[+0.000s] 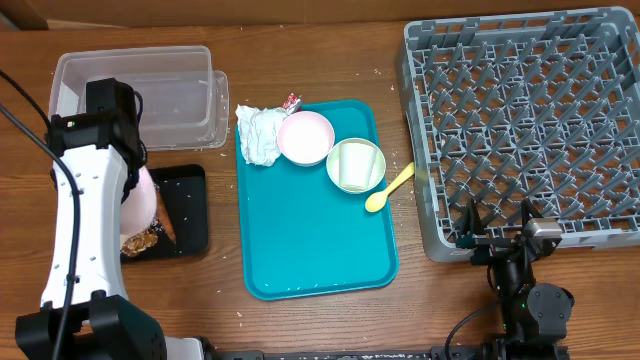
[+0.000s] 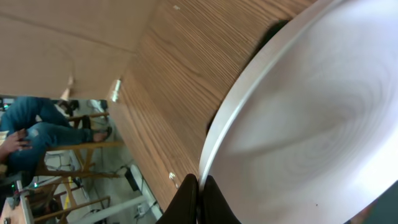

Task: Sort waste into correct bins and load items into the dishwasher
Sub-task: 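Tilt the plate with the left gripper to dump rice onto the black tray, then carry the emptied plate right and set it on the teal tray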

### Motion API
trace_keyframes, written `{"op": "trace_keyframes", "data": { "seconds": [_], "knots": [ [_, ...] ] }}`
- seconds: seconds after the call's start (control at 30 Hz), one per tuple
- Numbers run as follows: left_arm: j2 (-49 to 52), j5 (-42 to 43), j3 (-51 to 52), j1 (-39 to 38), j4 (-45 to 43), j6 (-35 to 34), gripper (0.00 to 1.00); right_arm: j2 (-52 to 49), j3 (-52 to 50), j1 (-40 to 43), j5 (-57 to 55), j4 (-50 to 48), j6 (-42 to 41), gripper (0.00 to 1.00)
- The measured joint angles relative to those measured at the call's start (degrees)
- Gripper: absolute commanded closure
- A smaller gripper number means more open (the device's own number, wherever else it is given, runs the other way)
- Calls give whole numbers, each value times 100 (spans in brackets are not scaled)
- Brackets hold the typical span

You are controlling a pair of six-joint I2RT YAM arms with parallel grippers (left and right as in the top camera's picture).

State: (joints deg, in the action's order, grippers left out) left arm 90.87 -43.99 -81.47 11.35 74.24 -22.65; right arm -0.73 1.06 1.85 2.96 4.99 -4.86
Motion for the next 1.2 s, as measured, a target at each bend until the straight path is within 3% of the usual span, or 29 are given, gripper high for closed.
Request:
{"op": "trace_keyframes", "data": {
  "seconds": [0.2, 0.43, 0.57, 0.67, 0.77, 0.9, 1.2],
  "knots": [
    [0, 293, -44, 4, 317, 302, 96, 0, 0, 0, 4, -2, 0, 0],
    [-2, -1493, -142, 4, 1165, -645, 96, 0, 0, 0, 2, 0, 0, 0],
    [-2, -1878, -142, 4, 1110, -938, 96, 0, 0, 0, 4, -4, 0, 0],
    [-2, -1591, -149, 15, 588, -793, 96, 0, 0, -2, 4, 0, 0, 0],
    [-2, -704, -157, 42, 105, -201, 96, 0, 0, 0, 4, -2, -2, 0],
    [-2, 11, -160, 35, 26, 293, 96, 0, 0, -2, 4, -2, 0, 0],
    [-26, -962, -839, 37, 1668, -1023, 96, 0, 0, -2, 2, -2, 0, 0]
  ]
}}
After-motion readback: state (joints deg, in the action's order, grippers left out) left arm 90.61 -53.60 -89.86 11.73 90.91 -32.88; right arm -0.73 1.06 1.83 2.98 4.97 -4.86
